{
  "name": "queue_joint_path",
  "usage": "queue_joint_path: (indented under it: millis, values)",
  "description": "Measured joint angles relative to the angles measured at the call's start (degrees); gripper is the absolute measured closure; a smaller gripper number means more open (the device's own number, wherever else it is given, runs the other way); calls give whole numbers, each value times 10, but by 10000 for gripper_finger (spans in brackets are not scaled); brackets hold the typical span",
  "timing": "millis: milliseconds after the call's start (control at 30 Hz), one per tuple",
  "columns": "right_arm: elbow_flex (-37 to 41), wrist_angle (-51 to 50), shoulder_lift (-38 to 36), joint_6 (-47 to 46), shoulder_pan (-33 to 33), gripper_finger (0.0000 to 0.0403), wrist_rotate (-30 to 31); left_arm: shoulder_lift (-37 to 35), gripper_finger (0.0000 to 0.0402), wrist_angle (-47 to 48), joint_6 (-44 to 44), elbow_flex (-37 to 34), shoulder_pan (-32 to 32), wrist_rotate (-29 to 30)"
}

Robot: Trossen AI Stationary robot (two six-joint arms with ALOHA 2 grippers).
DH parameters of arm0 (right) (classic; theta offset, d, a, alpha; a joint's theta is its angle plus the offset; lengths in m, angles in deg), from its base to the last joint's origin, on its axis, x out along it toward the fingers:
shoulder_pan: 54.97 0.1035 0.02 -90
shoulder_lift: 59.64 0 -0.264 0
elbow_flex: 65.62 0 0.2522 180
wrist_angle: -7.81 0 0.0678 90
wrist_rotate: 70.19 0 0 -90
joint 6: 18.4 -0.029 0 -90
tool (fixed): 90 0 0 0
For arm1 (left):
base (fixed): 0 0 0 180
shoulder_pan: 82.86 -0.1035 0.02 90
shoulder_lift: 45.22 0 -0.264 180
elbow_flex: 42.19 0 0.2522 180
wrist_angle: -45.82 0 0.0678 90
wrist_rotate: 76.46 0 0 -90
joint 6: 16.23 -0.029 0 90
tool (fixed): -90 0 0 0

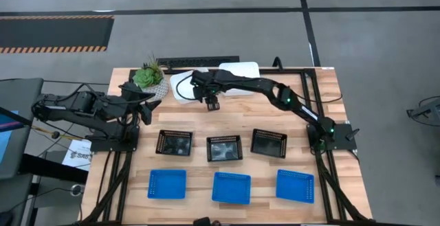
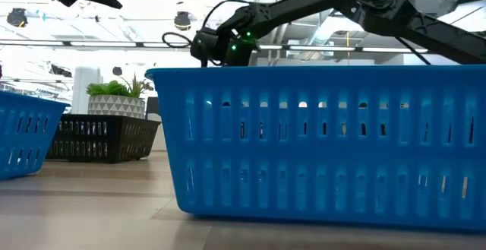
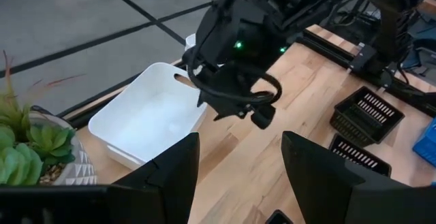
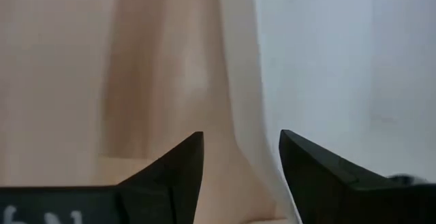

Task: Stack baskets by color
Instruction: Stack the left white bin on the right white bin

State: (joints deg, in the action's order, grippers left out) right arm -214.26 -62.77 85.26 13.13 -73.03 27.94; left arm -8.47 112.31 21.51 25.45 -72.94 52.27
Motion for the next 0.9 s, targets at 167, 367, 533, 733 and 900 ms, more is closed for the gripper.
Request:
queue_joint_path:
  millis: [167,367,533,733,900]
  values:
    - [-2,-12,-5,2,13,197,-20,0,204,11,3,0,0,0]
    - [-2,-34,-4,-8,33,237,-21,0,204,11,4,0,0,0]
    - [-1,-37,-3,-43,56,265,-24,0,204,10,4,0,0,0]
    - [-1,-47,-3,-83,78,281,-31,0,204,10,4,0,0,0]
    - [13,-16,-2,-131,88,285,-34,0,204,10,4,0,0,0]
